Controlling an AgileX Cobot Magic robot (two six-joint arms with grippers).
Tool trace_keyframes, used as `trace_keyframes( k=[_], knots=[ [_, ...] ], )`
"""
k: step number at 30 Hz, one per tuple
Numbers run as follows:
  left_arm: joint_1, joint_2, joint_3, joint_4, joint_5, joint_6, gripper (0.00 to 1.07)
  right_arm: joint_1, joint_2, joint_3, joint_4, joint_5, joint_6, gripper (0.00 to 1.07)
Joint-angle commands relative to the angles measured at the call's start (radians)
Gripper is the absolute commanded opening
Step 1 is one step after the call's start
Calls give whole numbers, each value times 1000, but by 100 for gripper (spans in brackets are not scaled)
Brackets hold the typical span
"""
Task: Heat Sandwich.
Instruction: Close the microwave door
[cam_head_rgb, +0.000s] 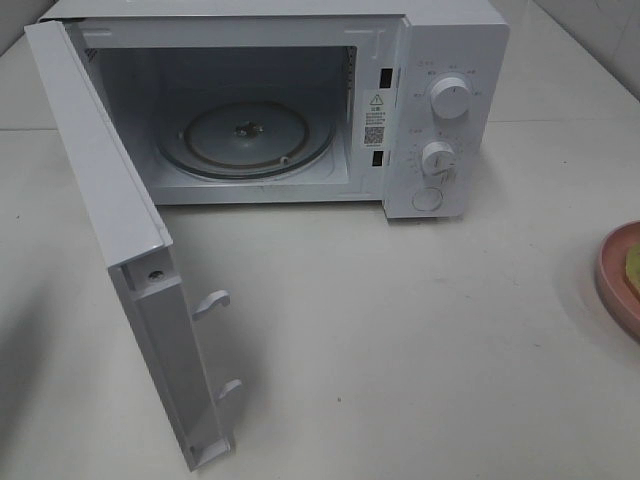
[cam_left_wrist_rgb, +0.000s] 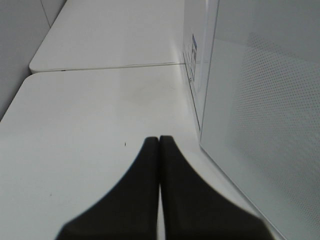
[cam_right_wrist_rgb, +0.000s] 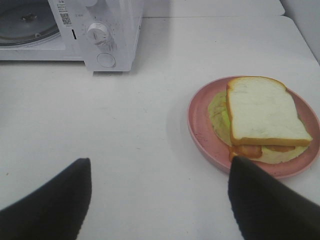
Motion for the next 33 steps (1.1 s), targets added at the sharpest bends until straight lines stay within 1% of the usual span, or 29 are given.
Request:
trace_keyframes(
  k=[1, 3, 4, 5, 6, 7, 8, 9, 13, 14, 17, 22, 26, 33],
  knots=[
    [5, 74, 2, 114, -170, -49, 0, -5, -29, 0, 1, -3, 1, 74],
    [5, 106, 1, 165, -213, -96, 0, -5, -29, 0, 1, -3, 1, 74],
    [5, 106, 1, 165, -213, -96, 0, -5, -29, 0, 1, -3, 1, 74],
    [3, 139, -4, 211, -258, -137, 0, -5, -29, 0, 1, -3, 1, 74],
    [3, 158, -8, 240, -276, -155, 0, -5, -29, 0, 1, -3, 1, 74],
    [1, 177, -15, 268, -291, -167, 0, -5, -29, 0, 1, -3, 1, 74],
    [1, 177, -15, 268, -291, -167, 0, -5, -29, 0, 1, -3, 1, 74],
    [-4, 215, -33, 311, -307, -186, 0, -5, -29, 0, 1, -3, 1, 74],
    [-27, 264, -59, 344, -314, -191, 0, -5, -29, 0, 1, -3, 1, 74],
    [-50, 292, -72, 347, -315, -188, 0, -5, -29, 0, 1, -3, 1, 74],
    [-86, 349, -94, 347, -336, -188, 0, -5, -29, 0, 1, -3, 1, 74],
    [-115, 386, -112, 349, -345, -188, 0, -5, -29, 0, 1, -3, 1, 74],
    [-178, 438, -131, 348, -387, -186, 0, -5, -29, 0, 1, -3, 1, 74],
    [-230, 461, -149, 342, -389, -184, 0, -5, -29, 0, 1, -3, 1, 74]
  ],
)
